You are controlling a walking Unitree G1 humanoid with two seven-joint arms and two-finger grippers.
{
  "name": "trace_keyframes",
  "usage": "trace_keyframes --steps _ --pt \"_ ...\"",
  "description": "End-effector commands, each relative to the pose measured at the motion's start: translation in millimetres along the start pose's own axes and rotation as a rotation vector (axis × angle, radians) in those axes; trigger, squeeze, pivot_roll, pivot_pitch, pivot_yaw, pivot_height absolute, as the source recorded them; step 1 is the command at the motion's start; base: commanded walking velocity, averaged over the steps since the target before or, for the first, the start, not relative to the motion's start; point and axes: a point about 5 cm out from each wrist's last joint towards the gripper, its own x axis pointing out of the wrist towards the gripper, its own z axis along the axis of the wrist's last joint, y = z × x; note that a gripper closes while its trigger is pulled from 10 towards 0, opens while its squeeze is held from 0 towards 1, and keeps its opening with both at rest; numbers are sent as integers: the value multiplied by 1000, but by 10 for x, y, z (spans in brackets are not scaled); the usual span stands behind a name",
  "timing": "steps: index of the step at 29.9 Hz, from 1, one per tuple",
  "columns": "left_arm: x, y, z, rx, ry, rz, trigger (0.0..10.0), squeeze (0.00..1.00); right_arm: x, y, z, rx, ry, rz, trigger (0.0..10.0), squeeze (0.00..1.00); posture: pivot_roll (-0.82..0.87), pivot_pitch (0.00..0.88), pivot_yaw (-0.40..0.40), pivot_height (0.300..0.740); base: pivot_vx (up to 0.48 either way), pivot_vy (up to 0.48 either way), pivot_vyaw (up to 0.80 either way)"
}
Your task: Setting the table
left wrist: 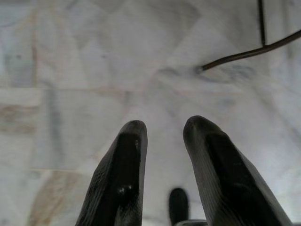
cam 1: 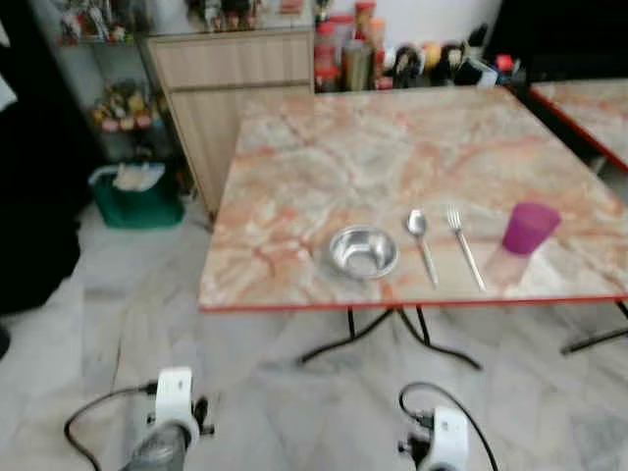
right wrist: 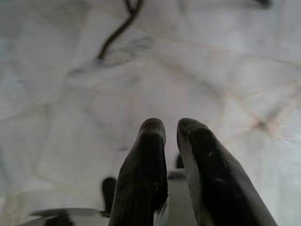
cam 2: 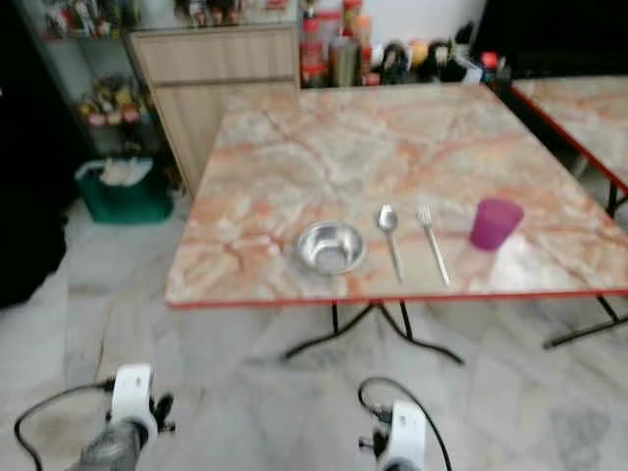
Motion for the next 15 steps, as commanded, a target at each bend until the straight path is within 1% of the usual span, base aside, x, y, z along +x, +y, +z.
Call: trace_keyframes --steps 1,3,9,11,15 --pt "-23 69 -46 6 12 11 10000 0 5 12 9 -2 2 0 10000 0 69 0 20 740 0 0 0" --pt "-35 97 -75 3 21 22 10000 0 9 22 21 -4 -1 2 10000 0 70 0 19 740 0 0 0" --pt "-45 108 -104 5 32 25 10000 0 14 38 35 -9 -4 7 10000 0 71 0 17 740 0 0 0" --pt "-52 115 -127 22 40 30 10000 0 15 39 38 -10 -4 9 10000 0 69 0 17 740 0 0 0" --pt "-57 115 -142 26 45 31 10000 0 13 26 36 -8 -4 8 10000 0 67 0 16 740 0 -288 0"
